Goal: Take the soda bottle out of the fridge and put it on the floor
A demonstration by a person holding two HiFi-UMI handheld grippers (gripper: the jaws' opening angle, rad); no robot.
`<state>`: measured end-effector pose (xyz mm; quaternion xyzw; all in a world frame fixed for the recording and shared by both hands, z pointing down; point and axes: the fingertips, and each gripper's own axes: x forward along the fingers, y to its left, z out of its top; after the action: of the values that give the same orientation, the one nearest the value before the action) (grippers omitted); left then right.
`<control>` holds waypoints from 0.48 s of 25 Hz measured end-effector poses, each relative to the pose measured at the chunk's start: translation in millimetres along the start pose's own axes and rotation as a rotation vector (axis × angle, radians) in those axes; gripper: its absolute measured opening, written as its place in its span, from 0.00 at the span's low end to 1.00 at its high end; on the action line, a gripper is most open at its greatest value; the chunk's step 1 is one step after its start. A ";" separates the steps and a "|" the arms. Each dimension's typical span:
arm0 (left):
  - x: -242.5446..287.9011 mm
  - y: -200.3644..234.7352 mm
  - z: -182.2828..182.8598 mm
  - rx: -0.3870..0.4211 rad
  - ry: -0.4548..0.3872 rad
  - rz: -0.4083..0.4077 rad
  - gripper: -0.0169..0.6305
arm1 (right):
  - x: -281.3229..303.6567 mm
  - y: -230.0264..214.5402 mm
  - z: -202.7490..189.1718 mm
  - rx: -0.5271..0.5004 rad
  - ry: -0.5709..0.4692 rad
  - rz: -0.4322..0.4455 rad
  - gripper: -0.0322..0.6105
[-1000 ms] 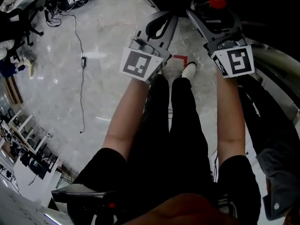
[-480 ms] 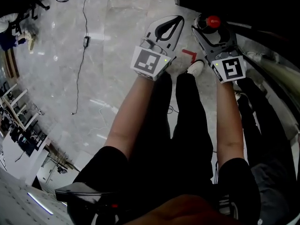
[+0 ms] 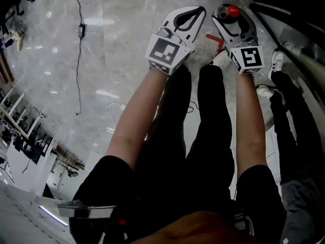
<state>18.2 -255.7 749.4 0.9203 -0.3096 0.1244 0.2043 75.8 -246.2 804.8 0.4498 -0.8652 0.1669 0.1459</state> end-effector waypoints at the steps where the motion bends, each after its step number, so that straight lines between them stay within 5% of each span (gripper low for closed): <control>1: 0.9 3.0 -15.1 0.002 0.016 -0.009 0.03 | 4.2 0.8 -16.9 0.008 0.013 -0.008 0.54; 12: 20.9 37.8 -160.9 -0.005 0.165 -0.038 0.03 | 62.5 4.8 -215.8 -0.012 0.214 -0.030 0.54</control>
<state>-5.5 -221.0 910.7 0.9121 -0.2745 0.1951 0.2337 59.4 -198.6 1023.8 0.4414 -0.8388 0.2067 0.2428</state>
